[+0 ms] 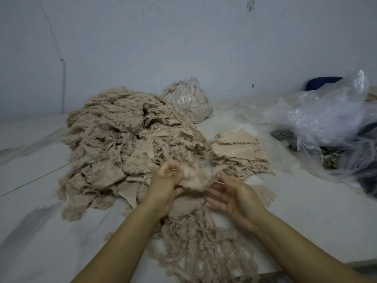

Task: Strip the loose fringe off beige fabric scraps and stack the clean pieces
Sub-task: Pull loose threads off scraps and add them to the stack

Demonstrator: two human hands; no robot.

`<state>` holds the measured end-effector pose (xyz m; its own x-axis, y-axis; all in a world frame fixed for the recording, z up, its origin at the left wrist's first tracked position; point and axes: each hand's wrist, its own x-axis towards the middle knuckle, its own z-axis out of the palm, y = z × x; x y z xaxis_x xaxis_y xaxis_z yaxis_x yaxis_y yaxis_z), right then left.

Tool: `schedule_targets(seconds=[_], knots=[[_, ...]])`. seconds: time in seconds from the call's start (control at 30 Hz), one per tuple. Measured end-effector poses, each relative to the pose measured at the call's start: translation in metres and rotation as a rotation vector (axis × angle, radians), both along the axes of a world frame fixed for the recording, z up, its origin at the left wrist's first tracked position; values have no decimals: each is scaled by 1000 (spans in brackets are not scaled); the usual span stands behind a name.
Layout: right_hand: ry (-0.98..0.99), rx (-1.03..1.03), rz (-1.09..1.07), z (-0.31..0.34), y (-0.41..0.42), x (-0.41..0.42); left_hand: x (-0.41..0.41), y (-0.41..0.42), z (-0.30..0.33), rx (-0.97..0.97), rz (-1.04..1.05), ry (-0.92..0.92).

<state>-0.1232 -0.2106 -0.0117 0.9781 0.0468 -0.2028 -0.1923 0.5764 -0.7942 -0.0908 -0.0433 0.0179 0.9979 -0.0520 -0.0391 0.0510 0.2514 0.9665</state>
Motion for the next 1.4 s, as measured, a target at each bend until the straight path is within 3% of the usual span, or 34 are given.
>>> schedule_targets(seconds=[0.1, 0.27, 0.5, 0.67, 0.8, 0.97, 1.1, 1.2, 1.27, 1.33, 1.4], knots=[[61, -36, 43, 5, 7, 2, -4, -7, -5, 169, -105, -81], [73, -54, -81, 1, 4, 4, -1, 2, -3, 424, 38, -277], [59, -101, 168, -1, 7, 4, 5, 11, 1, 372, -65, -276], [6, -172, -112, -3, 12, 11, 7, 10, 3, 215, -32, -237], [-79, -308, -168, -2, -7, 8, 5, 5, -4, 375, 18, -242], [-110, -521, -154, 17, -61, 14, -2, -17, -5, 307, -207, -54], [-12, -802, -101, 18, -94, 12, -2, -15, -5, 619, -350, -138], [-87, -1117, -260, 11, -90, 8, -1, 10, 6, 876, -468, -313], [-214, -1108, -191, 9, -66, 0, 4, 28, 7, 1078, -535, -408], [-270, -1019, 15, 3, -32, -9, 8, 40, 3, 1391, -566, -509], [-286, -1004, 123, -5, -2, -12, 9, 48, -4, 1494, -515, -547]])
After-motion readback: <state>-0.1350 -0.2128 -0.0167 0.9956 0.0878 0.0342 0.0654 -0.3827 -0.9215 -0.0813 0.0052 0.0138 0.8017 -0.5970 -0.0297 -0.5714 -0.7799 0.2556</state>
